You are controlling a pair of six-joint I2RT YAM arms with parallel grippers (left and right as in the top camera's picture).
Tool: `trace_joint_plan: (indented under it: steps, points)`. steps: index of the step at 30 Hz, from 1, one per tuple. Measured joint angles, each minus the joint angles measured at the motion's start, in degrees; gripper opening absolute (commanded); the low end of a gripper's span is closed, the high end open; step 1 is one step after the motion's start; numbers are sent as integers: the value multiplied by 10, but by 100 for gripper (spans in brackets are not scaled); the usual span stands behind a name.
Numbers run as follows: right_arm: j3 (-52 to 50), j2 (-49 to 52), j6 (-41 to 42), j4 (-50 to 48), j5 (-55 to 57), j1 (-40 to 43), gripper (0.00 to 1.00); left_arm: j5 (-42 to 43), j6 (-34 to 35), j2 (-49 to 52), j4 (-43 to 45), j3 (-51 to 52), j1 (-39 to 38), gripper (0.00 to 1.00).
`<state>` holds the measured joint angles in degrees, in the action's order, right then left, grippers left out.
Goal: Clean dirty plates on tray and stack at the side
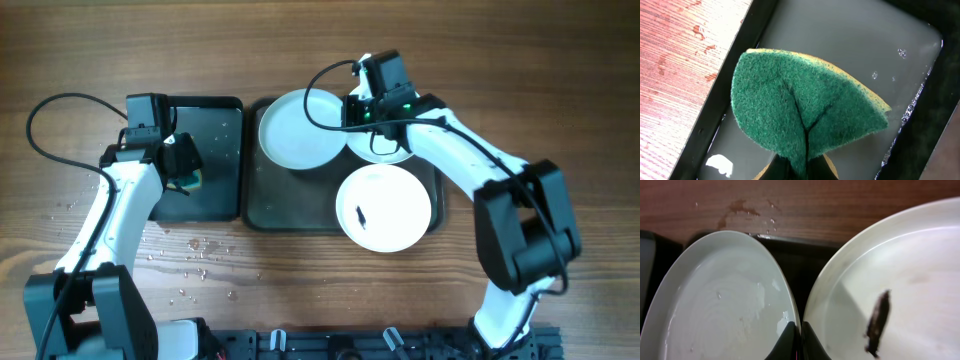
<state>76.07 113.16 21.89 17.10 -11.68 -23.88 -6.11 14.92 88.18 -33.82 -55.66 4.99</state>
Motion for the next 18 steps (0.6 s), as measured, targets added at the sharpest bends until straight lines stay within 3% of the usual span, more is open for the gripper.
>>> trace_joint_plan:
  steps: [4, 5, 6, 7, 9, 18]
  points:
    - [0, 24, 4, -13, -13, -5, 5, 0, 0, 0, 0, 0, 0, 4]
    - [0, 27, 4, -16, -15, -6, 9, 0, 0, 0, 0, 0, 0, 4]
    - [0, 30, 5, -18, -17, -8, 15, 0, 0, 0, 0, 0, 0, 4]
    - [0, 30, 5, -17, -20, -8, 35, 0, 0, 0, 0, 0, 0, 4]
    - [0, 30, 10, -20, -26, -9, 44, 0, 0, 0, 0, 0, 0, 4]
    - [0, 18, -16, 14, -53, -3, 50, 0, 0, 0, 0, 0, 0, 4]
